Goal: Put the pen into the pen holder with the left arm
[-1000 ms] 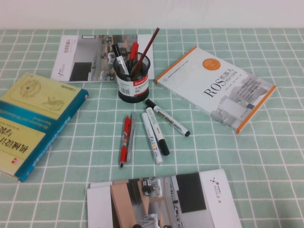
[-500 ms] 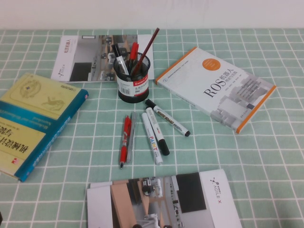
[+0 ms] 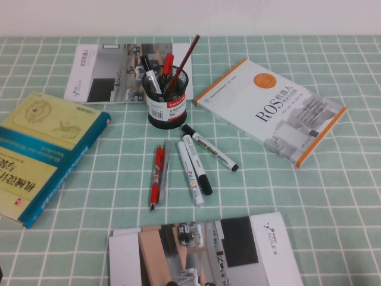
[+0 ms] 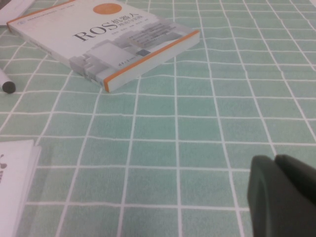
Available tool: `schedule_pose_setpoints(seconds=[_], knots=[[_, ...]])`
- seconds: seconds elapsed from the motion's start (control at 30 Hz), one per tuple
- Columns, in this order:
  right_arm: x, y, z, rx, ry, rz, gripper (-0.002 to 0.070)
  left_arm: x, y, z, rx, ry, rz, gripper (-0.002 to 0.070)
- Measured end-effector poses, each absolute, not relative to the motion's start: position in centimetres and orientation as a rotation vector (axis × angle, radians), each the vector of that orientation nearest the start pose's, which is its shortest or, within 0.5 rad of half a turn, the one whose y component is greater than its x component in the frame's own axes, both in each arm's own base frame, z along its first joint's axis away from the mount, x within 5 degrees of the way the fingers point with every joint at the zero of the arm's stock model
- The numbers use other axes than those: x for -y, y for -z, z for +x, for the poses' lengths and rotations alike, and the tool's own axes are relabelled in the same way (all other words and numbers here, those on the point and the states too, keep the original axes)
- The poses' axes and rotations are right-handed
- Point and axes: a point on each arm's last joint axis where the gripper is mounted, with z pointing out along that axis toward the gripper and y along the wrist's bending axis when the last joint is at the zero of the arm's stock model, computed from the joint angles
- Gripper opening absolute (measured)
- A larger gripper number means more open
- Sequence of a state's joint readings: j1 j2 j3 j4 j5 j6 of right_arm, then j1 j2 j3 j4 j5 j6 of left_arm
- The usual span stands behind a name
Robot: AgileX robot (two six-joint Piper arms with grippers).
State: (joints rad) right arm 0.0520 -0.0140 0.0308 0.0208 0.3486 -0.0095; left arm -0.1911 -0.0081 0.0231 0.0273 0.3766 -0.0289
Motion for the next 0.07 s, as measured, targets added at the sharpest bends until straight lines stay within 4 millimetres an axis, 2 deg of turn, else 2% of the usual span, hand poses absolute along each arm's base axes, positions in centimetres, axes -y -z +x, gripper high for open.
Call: schedule_pose_setpoints(seconds=[0.07], knots=[[-0.34, -17.22, 5.3, -1.849, -0.05, -0.044, -0.002, 0.9, -17.2, 5.18, -1.869, 0.123, 0.17, 0.0]])
